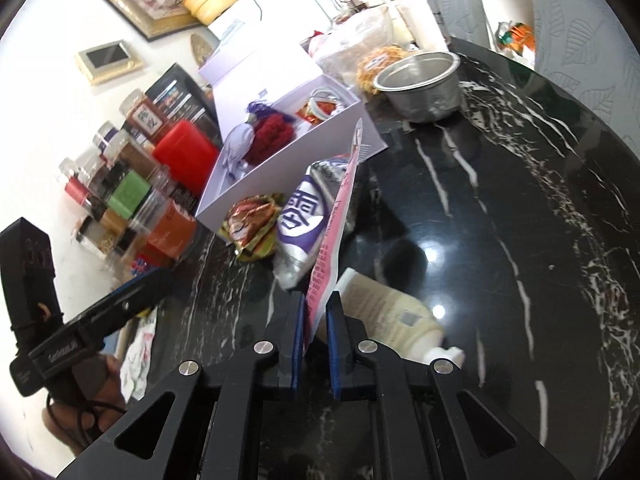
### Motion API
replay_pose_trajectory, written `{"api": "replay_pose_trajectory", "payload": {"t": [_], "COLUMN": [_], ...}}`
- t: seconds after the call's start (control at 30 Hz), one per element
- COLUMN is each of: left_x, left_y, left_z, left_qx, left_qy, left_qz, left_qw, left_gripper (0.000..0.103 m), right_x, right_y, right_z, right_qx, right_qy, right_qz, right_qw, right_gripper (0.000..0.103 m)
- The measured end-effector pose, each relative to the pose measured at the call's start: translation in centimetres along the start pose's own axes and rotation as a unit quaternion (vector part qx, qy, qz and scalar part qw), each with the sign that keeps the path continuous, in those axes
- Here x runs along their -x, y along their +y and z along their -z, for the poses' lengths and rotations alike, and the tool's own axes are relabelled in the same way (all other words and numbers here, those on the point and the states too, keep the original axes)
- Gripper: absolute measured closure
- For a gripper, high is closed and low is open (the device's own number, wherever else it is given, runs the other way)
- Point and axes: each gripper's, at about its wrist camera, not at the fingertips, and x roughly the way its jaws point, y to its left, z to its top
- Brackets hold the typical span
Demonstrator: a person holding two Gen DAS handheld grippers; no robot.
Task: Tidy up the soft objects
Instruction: 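Grasp the pink tube packet with the right tool while the left tool grasps the gold snack bag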
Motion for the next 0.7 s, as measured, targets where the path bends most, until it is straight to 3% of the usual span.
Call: {"api": "replay_pose_trajectory", "payload": {"t": [0.2, 0.57, 0.7], "left_x": [-2.3, -7.6, -9.0], "left_y": [-0.3, 0.6, 0.9], "left_z": [-1.3, -2.8, -2.8], "left_qx": [0.007, 0.069, 0.084], "left_qy": [0.005, 0.040, 0.055], "left_qz": [-0.001, -0.018, -0.007], "left_qw": [1.0000, 0.9967, 0.9949], "left_gripper": [0.004, 0.004, 0.004], "right_x": [0.6, 0.0, -0.4], "right_y": [-1.4, -2.6, -2.9], "right_z": [-0.4, -1.7, -2.0], "right_qx": [-0.019, -0.028, -0.028], "right_qy": [-0.001, 0.007, 0.013], "right_qz": [-0.010, -0.016, -0.022], "right_qw": [1.000, 0.999, 0.999], "right_gripper": [0.092, 0.092, 0.092]}}
